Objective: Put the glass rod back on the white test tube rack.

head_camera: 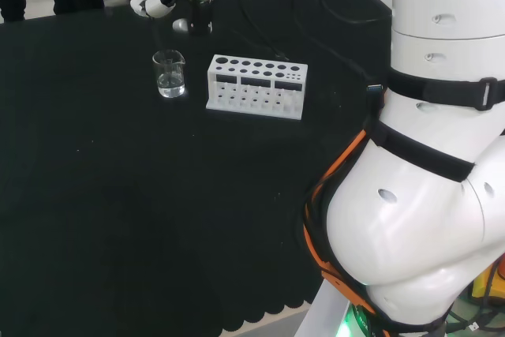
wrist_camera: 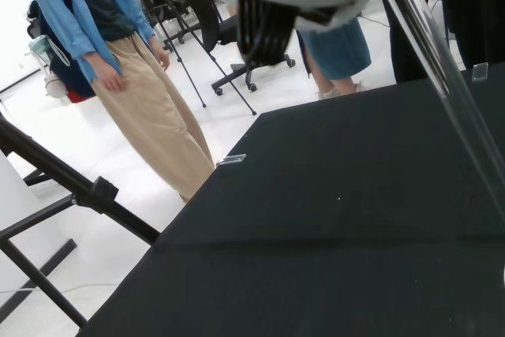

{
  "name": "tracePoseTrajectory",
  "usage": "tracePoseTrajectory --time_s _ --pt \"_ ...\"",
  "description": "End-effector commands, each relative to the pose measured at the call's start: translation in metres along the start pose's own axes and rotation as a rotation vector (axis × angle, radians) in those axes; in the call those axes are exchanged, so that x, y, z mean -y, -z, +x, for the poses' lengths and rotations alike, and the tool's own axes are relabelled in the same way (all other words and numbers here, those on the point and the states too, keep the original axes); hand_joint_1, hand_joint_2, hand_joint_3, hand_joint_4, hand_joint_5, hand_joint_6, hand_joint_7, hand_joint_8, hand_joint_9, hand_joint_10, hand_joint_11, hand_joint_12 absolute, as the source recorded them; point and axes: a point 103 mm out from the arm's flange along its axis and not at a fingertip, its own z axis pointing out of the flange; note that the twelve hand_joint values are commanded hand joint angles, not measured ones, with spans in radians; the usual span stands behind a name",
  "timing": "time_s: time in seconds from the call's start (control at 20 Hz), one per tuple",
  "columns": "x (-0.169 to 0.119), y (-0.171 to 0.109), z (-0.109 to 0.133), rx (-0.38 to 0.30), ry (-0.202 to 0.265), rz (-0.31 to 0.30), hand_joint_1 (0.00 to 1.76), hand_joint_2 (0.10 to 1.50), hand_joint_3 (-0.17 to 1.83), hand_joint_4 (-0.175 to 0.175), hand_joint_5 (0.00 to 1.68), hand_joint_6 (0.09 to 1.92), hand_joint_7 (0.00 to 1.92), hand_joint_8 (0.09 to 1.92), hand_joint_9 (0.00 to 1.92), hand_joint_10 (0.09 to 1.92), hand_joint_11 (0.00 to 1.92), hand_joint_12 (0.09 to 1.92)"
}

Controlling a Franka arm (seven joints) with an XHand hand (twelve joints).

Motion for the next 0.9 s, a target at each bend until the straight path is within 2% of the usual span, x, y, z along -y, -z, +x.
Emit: tracePoseTrajectory --time_s 0.05,0.25,0.6,0.9 --pt "0.001 0.002 0.0 0.004 0.001 -0.004 1.3 0.67 0.84 -0.175 1.03 0.93 1.13 1.26 1.56 0.93 1.62 0.79" --pt "-0.002 0.013 0.003 -0.001 -0.015 -0.022 1.3 0.67 0.84 -0.175 1.03 0.93 1.13 1.26 1.56 0.93 1.62 0.79" --pt "-0.008 0.037 0.017 0.002 -0.017 -0.054 1.3 0.67 0.84 -0.175 1.03 0.93 1.13 1.26 1.56 0.93 1.62 0.79" --pt "-0.005 0.057 0.017 0.003 -0.037 -0.084 1.3 0.67 0.84 -0.175 1.03 0.93 1.13 1.26 1.56 0.93 1.62 0.79"
